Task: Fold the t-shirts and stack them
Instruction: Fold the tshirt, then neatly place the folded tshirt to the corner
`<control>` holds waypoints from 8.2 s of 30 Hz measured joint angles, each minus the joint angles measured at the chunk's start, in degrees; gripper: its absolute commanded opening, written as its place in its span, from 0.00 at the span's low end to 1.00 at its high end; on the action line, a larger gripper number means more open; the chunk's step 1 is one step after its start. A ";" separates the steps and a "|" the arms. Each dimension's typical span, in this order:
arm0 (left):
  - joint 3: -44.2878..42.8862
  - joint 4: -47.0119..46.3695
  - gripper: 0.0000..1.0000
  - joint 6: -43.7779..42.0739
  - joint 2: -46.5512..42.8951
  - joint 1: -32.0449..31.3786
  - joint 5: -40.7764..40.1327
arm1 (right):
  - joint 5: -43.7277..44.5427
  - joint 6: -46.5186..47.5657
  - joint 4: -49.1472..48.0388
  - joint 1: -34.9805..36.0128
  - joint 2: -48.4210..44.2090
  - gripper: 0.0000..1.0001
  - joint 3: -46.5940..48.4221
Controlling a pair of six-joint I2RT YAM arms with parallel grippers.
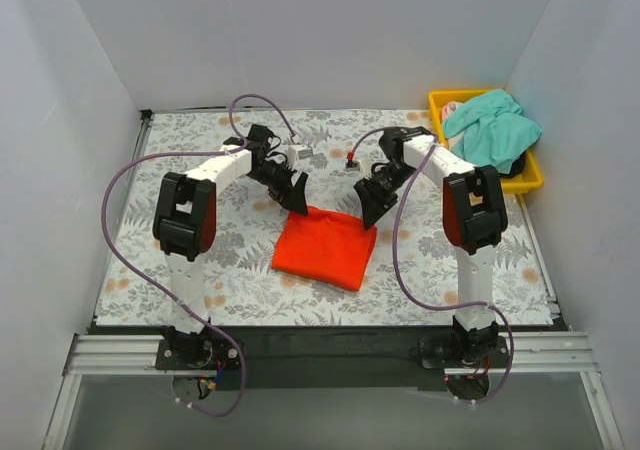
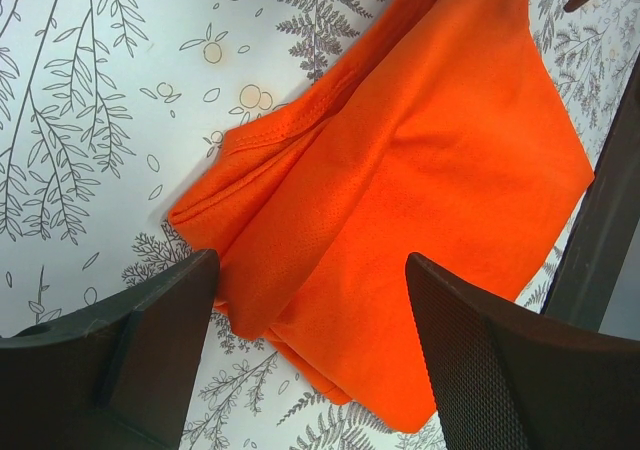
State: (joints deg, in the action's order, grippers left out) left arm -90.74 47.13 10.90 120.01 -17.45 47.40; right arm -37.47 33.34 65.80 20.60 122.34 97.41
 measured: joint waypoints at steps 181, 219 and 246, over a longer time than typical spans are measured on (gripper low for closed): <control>-19.54 4.31 0.97 4.24 8.63 28.94 -35.10 | -9.38 -6.62 -7.21 -23.87 -22.93 0.98 -15.58; -4.44 -10.54 0.95 24.44 5.01 28.92 -45.40 | -9.38 -7.63 -7.39 -23.91 -27.98 0.98 -21.35; -24.30 -12.22 0.98 16.41 18.29 27.30 -42.21 | -9.40 -7.93 -7.63 -23.91 -25.44 0.98 -21.24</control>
State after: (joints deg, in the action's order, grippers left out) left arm -115.04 34.92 27.31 138.30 9.85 5.19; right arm -46.87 25.41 58.17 -3.31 96.90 76.16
